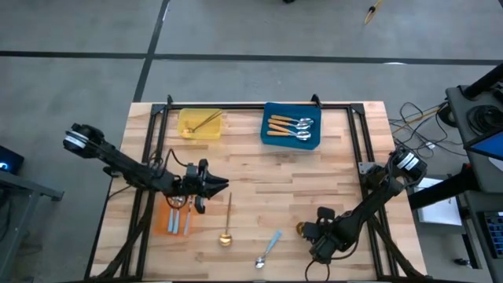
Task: Sort silverware by color (type)
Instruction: Put the gold spoon into the yellow bin
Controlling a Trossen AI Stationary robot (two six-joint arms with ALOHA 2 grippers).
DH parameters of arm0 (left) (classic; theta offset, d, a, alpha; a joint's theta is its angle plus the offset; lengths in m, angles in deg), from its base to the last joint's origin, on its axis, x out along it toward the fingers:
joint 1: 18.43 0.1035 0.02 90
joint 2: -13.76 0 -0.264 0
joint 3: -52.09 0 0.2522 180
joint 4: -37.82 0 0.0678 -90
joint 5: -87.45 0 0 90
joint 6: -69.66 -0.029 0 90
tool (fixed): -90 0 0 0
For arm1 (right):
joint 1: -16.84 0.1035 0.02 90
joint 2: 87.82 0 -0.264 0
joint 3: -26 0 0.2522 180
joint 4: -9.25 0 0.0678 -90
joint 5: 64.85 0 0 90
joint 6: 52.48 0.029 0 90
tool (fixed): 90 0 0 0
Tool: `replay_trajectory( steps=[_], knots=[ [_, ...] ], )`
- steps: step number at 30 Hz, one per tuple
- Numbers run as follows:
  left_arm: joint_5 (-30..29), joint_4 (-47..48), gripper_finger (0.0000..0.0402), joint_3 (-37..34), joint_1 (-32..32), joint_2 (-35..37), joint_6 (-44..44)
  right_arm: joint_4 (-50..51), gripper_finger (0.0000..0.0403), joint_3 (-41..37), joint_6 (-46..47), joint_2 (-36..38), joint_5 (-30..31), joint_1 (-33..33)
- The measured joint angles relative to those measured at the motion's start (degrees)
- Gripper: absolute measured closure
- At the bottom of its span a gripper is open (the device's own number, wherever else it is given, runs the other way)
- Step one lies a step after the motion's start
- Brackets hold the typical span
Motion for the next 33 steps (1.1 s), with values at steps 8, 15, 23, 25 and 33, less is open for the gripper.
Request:
replay_trajectory(
  steps=[8, 15, 23, 25, 33],
  knots=[
    [0.1, -3.6, 0.0351, 0.0, -0.6, -3.3, 0.0, -1.3, 0.0388, 0.0, -1.2, 0.0, 1.1, 0.5],
    [0.1, -5.7, 0.0351, 0.0, -1.0, -5.4, 0.3, -1.7, 0.039, -0.1, -1.2, 0.9, 2.2, 1.2],
    [0.1, -8.1, 0.0351, 0.0, -1.9, -7.6, 0.2, -2.1, 0.0391, -0.2, -3.3, 4.5, 8.2, 1.7],
    [0.1, -8.6, 0.0351, 0.0, -1.9, -8.1, 0.2, -2.1, 0.0391, -0.2, -4.5, 5.1, 9.5, 1.7],
    [0.1, -10.9, 0.0351, 0.0, -2.5, -10.3, 0.2, -1.7, 0.0391, -0.2, -9.6, 7.5, 15.0, 1.5]
  ],
)
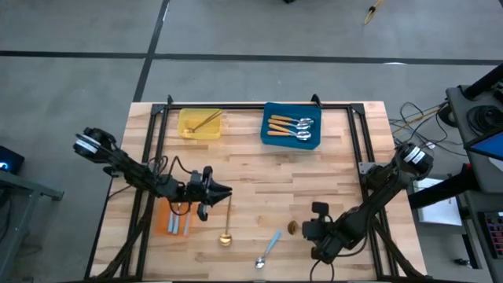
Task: Sort silverware by color (type)
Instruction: Put the gold spoon into the yellow bin
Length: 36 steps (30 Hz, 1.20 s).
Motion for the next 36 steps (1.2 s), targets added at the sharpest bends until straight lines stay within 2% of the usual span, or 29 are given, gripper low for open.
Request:
replay_trajectory(
  steps=[14, 26, 29, 32, 36],
  knots=[
    [-0.1, -3.1, 0.0351, 0.0, 0.0, -2.0, -0.5, -3.0, 0.0391, 0.1, -10.5, 5.2, 9.9, -2.1],
    [-0.2, -5.7, 0.0351, 0.0, 0.1, -1.1, -9.9, -14.6, 0.0391, 0.2, -27.4, 5.5, 9.9, -9.6],
    [-2.4, -6.2, 0.0351, 0.0, 0.1, 0.3, -13.6, -16.3, 0.0391, 0.7, -31.1, 5.5, 9.8, -11.9],
    [-6.9, -6.2, 0.0351, 0.0, 0.1, 2.3, -17.4, -17.4, 0.0391, 1.7, -34.2, 5.5, 9.8, -14.2],
    [-10.1, -6.1, 0.0351, 0.0, 0.1, 5.0, -22.0, -23.0, 0.0391, 2.1, -39.8, 5.5, 9.9, -16.9]
  ],
)
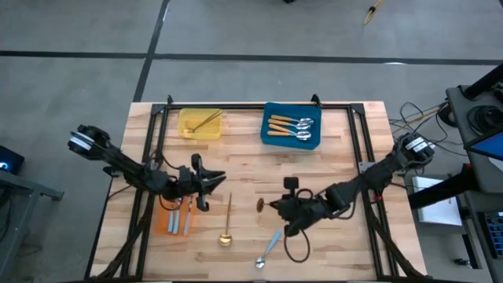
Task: Sort silverware by color (type)
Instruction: Put the gold spoon into the yellow bin
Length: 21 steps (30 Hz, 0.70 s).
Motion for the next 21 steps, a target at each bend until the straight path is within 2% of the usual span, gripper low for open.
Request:
replay_trajectory(
  steps=[7, 14, 21],
  knots=[
    [-0.3, 3.2, 0.0351, 0.0, 0.0, 5.4, -4.1, -12.4, 0.0391, -0.7, -5.0, 0.0, 1.3, -4.6],
    [-0.3, 10.6, 0.0351, 0.0, 0.0, 12.7, -4.2, -27.7, 0.0391, -4.5, -10.4, 0.0, 10.2, -5.2],
    [-0.3, 17.8, 0.0351, 0.0, 0.1, 15.0, -1.8, -28.6, 0.0391, -4.8, -13.3, 0.0, 17.6, -5.9]
  ],
)
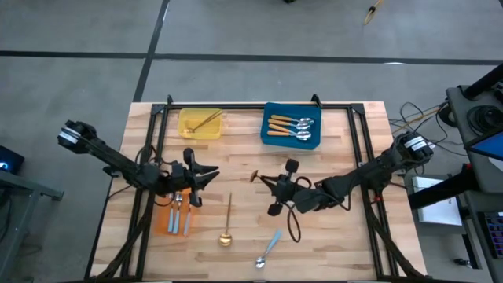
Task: Sort silverware by color (type)
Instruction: Put the gold spoon into the yellow bin
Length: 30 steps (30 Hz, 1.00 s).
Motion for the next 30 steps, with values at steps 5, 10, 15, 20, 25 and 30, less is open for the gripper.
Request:
replay_trajectory(
  steps=[5, 10, 15, 20, 25, 30],
  knots=[
    [0.1, 0.1, 0.0351, 0.0, 0.9, -1.9, 0.9, -0.1, 0.0391, 0.0, -2.0, 0.0, 0.7, -2.4],
    [0.1, -0.2, 0.0347, 0.0, 3.9, -2.3, 1.8, -0.1, 0.0391, 0.0, -3.4, 0.0, -0.8, -6.1],
    [0.1, 0.5, 0.0315, 0.0, 6.8, -2.4, 1.2, -0.1, 0.0391, 0.0, -3.9, 0.0, -3.3, -9.5],
    [0.1, 0.7, 0.0259, 0.0, 9.2, -2.4, -0.6, -0.1, 0.0391, 0.0, -4.8, 0.0, -4.4, -12.3],
    [0.5, 0.7, 0.0214, 0.0, 11.7, -2.5, -0.8, -0.2, 0.0391, 0.0, -4.9, 0.0, -7.1, -14.9],
    [5.0, 0.3, 0.02, 0.0, 14.2, -4.0, -0.5, -2.5, 0.0391, 0.0, -5.3, 0.0, -8.9, -16.9]
  ],
)
